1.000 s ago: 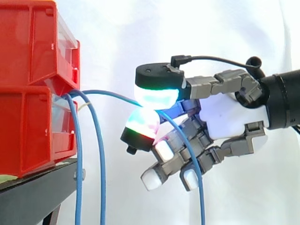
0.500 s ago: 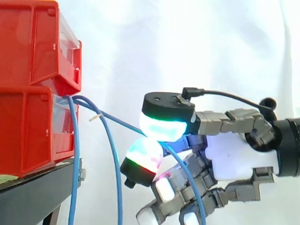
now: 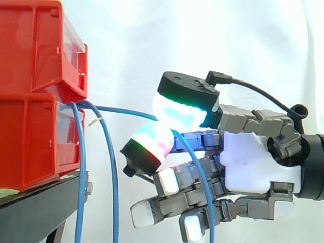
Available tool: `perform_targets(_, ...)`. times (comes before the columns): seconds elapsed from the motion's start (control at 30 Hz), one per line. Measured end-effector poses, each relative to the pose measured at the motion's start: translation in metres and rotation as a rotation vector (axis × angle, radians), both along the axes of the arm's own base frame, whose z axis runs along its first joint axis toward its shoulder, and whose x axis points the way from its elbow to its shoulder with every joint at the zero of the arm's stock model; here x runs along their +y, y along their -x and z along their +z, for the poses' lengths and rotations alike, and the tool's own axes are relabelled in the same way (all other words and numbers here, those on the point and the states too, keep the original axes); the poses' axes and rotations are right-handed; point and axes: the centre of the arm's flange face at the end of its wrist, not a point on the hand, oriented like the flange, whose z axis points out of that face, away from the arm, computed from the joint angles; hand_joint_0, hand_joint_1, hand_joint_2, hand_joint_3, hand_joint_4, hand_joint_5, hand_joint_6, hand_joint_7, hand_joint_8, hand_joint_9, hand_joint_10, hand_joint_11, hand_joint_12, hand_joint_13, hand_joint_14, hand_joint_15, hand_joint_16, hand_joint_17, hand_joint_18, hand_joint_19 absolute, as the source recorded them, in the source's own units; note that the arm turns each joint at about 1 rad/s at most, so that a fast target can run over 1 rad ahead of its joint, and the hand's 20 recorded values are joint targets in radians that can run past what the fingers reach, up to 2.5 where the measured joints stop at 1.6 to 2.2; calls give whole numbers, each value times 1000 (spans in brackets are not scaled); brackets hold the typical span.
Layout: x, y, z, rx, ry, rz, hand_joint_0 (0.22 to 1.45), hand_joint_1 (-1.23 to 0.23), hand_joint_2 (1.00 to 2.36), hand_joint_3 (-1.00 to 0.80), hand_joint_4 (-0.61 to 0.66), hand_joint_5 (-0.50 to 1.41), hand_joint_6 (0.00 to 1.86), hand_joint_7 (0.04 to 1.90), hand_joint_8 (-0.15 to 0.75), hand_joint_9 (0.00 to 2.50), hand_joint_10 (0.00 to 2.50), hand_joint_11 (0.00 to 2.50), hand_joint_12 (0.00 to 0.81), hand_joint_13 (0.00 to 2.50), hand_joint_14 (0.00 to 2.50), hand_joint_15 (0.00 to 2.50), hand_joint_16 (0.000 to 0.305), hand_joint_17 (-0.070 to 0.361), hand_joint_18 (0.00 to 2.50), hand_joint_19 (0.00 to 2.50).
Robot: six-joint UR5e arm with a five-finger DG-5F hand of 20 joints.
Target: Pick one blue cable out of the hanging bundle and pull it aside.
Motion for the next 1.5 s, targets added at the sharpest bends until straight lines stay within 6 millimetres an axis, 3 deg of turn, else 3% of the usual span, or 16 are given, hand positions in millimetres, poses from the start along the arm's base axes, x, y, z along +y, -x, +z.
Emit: perform_targets(1.5, 0, 3, -5, 32, 12, -2, 635, -866, 1002, 38, 19, -88, 912, 1246, 345, 1094, 11, 562, 404, 852, 11, 390, 61, 136, 1003, 484)
